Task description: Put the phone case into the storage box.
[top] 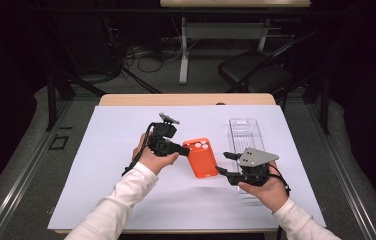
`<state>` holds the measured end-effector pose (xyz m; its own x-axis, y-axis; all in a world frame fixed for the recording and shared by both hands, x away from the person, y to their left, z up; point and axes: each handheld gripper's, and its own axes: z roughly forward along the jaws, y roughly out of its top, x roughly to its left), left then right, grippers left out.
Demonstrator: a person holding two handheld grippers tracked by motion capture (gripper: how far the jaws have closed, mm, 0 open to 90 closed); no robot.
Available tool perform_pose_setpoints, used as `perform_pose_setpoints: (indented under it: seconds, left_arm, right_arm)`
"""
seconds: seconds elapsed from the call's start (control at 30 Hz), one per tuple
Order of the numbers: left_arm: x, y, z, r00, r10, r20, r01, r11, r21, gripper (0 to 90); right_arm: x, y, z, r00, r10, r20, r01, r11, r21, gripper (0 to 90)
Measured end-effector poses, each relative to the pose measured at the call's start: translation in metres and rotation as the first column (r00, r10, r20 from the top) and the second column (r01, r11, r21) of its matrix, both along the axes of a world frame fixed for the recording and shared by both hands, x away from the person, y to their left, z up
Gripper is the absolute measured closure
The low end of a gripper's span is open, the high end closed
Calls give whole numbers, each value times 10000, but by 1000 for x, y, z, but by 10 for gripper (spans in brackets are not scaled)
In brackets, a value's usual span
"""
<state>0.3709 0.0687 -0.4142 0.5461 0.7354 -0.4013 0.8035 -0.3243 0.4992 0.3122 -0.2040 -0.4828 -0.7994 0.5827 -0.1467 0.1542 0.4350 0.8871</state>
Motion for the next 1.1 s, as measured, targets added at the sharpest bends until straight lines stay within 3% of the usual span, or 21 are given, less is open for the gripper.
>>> perform_pose_setpoints:
  seconds: [0.37, 1.1]
  left_arm:
    - [11, -3, 6, 9997, 49, -246, -42, 9996, 279, 839]
    - [26, -7, 2, 9977, 264, -631, -198, 9945, 1024, 839]
  right_arm:
    - [15, -3, 12, 9988, -256, -410, 254, 9997, -62, 461]
    - [34, 19, 28, 9969, -101, -777, 6, 9927, -1208, 488]
